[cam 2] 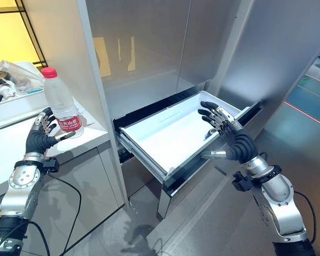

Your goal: Take the drinks into the refrigerator

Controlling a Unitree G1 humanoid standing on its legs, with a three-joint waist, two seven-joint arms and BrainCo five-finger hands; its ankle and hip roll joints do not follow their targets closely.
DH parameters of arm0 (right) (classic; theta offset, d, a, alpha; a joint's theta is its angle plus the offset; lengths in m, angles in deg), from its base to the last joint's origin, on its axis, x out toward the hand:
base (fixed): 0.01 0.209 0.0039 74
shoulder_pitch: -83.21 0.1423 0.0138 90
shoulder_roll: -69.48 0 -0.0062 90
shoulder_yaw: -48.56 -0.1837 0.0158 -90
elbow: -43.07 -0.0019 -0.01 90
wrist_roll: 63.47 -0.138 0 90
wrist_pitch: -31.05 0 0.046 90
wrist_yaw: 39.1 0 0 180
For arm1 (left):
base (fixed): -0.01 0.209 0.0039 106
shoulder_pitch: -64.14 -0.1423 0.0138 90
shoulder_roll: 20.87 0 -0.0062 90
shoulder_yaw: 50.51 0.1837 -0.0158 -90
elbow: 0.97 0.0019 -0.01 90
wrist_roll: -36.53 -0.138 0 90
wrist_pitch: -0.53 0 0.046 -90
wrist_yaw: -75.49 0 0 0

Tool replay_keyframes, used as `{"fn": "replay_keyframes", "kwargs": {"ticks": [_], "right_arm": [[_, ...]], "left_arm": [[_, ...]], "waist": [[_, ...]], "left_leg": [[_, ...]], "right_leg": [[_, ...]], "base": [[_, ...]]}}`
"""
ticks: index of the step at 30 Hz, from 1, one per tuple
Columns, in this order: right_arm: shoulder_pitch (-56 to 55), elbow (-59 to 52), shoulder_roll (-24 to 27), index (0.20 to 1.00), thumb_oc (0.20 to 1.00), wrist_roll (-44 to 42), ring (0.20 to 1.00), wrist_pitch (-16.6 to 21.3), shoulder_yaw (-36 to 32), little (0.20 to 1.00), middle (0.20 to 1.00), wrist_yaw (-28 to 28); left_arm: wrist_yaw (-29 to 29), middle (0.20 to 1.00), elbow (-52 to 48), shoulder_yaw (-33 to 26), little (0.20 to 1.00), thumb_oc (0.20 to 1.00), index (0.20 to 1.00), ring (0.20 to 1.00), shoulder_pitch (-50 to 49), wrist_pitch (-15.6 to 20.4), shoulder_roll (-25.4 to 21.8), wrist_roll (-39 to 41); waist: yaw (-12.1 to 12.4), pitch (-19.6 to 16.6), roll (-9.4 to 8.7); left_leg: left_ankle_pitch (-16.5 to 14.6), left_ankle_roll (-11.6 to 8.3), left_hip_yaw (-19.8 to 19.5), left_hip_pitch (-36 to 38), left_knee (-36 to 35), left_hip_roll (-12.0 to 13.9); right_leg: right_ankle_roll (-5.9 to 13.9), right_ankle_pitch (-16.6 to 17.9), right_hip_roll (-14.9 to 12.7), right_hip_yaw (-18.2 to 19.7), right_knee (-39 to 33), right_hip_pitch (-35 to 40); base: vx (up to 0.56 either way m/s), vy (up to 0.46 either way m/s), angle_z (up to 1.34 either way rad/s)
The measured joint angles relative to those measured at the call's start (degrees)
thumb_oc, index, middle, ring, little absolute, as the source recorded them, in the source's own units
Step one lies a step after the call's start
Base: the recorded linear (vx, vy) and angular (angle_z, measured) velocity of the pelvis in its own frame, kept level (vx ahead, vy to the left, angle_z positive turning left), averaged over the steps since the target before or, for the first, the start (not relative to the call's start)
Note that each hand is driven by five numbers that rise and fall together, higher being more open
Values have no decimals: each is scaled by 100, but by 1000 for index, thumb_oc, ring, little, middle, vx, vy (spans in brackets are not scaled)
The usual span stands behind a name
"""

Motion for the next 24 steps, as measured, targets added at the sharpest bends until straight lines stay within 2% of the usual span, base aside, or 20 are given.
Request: {"fn": "replay_keyframes", "kwargs": {"ticks": [16,24], "right_arm": [[12,-17,1,1000,1000,0,1000,-1,151,1000,1000,-56],[26,-21,1,1000,1000,0,1000,-3,229,1000,1000,-55]], "left_arm": [[71,1000,211,270,1000,1000,1000,1000,279,-23,139,-45],[194,1000,688,760,1000,1000,1000,1000,949,-144,250,-47]], "waist": [[-74,-15,-16],[-149,-48,-5]], "left_leg": [[-3,-6,6,0,1,6],[-1,-4,6,8,2,-2]], "right_leg": [[-28,19,25,23,1,-7],[-43,35,28,32,1,7]], "base": [[0,0,0],[0,0,0]]}}
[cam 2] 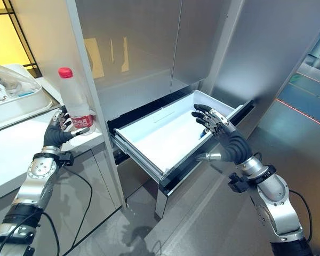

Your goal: Take the drinks into the refrigerator

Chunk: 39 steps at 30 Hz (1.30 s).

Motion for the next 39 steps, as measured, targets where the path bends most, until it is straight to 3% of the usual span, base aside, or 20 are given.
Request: {"fn": "replay_keyframes", "kwargs": {"ticks": [16,17,18,19,20,39], "right_arm": [[159,-3,2,1000,1000,0,1000,-109,255,1000,1000,-21],[159,-3,2,1000,1000,0,1000,-110,261,1000,1000,-35],[159,-3,2,1000,1000,0,1000,-110,269,1000,1000,-40],[161,-3,2,1000,1000,0,1000,-110,275,1000,1000,-40],[162,-3,2,1000,1000,0,1000,-110,289,1000,1000,-41],[172,5,-10,1000,1000,3,1000,-107,427,1000,1000,-40]], "left_arm": [[98,1000,815,393,1000,1000,1000,1000,741,-3,132,226],[117,934,909,435,934,934,934,934,787,5,133,247],[127,413,924,467,413,413,413,413,790,5,132,268],[145,244,936,473,244,244,244,244,794,5,135,273],[179,200,980,470,200,200,200,200,833,5,130,280],[326,200,1292,337,200,200,200,200,1011,16,142,473]], "waist": [[-163,-115,252],[-162,-122,269],[-159,-132,286],[-156,-135,291],[-152,-138,300],[-146,-149,321]], "left_leg": [[6,1,93,10,-2,1],[7,1,123,12,-2,3],[8,0,134,13,-1,3],[8,1,139,11,-2,1],[8,1,140,11,-2,-2],[19,23,170,-4,-1,-40]], "right_leg": [[7,7,-9,78,-1,-30],[17,1,-11,87,-1,-35],[18,3,-11,93,-1,-37],[18,3,-12,96,-1,-39],[21,7,-9,106,-1,-42],[12,69,-31,183,0,-86]], "base": [[-15,-9,-2],[0,0,0],[0,0,0],[0,0,0],[-29,-12,-3],[-16,-3,-2]]}}
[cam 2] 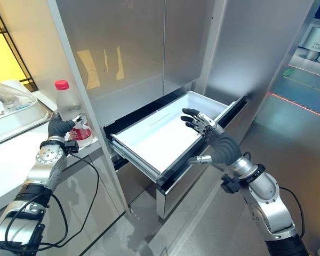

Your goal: Take the drinks into the refrigerator

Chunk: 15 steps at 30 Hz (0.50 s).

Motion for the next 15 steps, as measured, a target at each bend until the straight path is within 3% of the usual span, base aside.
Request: {"fn": "replay_keyframes", "kwargs": {"ticks": [2,5,9,15], "right_arm": [[10,4,4,1000,1000,28,1000,0,-3,1000,1000,2],[13,83,33,1000,1000,134,1000,6,-149,1000,1000,93],[221,314,148,1000,1000,285,1000,6,-461,1000,1000,232],[300,581,534,1000,1000,483,1000,6,-613,1000,1000,379]], "left_arm": [[-2,200,-184,-80,200,200,200,200,-119,-19,87,219],[-123,200,-1306,-346,200,200,200,200,-937,117,336,794],[-712,200,-2353,-289,200,200,200,200,-1854,96,472,1267],[-1184,200,-2956,-250,200,200,200,200,-2260,57,747,2060]], "waist": [[21,-10,9],[20,-13,14],[86,-8,15],[157,40,21]], "left_leg": [[1,1,-2,-7,0,2],[1,1,-6,-7,1,-1],[-1,1,-16,-1,0,4],[-2,2,-33,1,-2,23]], "right_leg": [[2,3,-2,-1,1,25],[6,8,-13,5,1,19],[7,7,-10,4,-1,24],[22,-22,-2,-9,-3,39]], "base": [[-44,-13,-1],[0,0,0],[-27,-2,0],[-33,8,1]]}}
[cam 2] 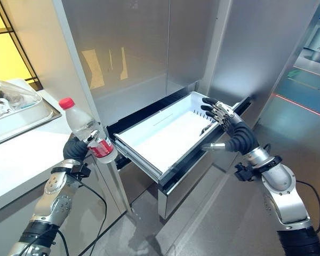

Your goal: Take the drinks into the refrigerator

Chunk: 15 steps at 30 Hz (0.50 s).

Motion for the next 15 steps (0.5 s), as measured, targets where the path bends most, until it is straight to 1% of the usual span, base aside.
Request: {"fn": "replay_keyframes", "kwargs": {"ticks": [3,4,6,8,11,12,15], "right_arm": [[1,146,6,1000,1000,25,1000,-2,-52,1000,1000,74],[9,172,64,1000,1000,22,1000,-23,-51,1000,1000,72],[27,194,305,1000,1000,-18,1000,-22,-60,1000,1000,52],[258,457,526,1000,1000,-347,1000,-43,110,1000,1000,-24],[597,566,721,1000,1000,-673,1000,-130,286,1000,1000,-124],[782,630,845,1000,1000,-811,1000,-144,477,1000,1000,-152],[1136,639,902,1000,1000,-955,1000,-152,802,1000,1000,-219]], "left_arm": [[-78,200,-242,-3,200,200,200,200,-36,-8,-4,43],[-105,200,-420,-14,200,200,200,200,-89,-28,-64,37],[-250,200,-748,-20,200,200,200,200,-250,-42,-269,-46],[-415,200,-1081,-12,200,200,200,200,-451,-44,-553,-226],[-660,200,-1246,-18,200,200,200,200,-485,-44,-564,-250],[-752,200,-1281,6,200,200,200,200,-500,-44,-488,-162],[-919,200,-1551,18,200,200,200,200,-674,-67,-469,198]], "waist": [[12,59,39],[62,93,60],[42,129,90],[19,137,98],[100,193,114],[136,212,118],[166,238,106]], "left_leg": [[1,0,-15,6,1,4],[1,0,-23,3,2,4],[1,0,-35,-1,3,2],[-1,-2,-71,11,3,3],[-2,-1,-78,23,3,-3],[-2,-2,-78,49,3,0],[-6,-9,-79,75,4,14]], "right_leg": [[-1,-1,1,-15,0,11],[-3,-1,-1,-32,0,14],[-29,17,-1,-32,0,13],[-30,21,5,-28,1,22],[-26,19,0,-30,1,36],[-25,17,3,-28,0,60],[-27,17,17,-27,0,81]], "base": [[-23,3,1],[-32,6,2],[0,0,0],[0,0,0],[0,0,0],[0,0,0],[0,0,0]]}}
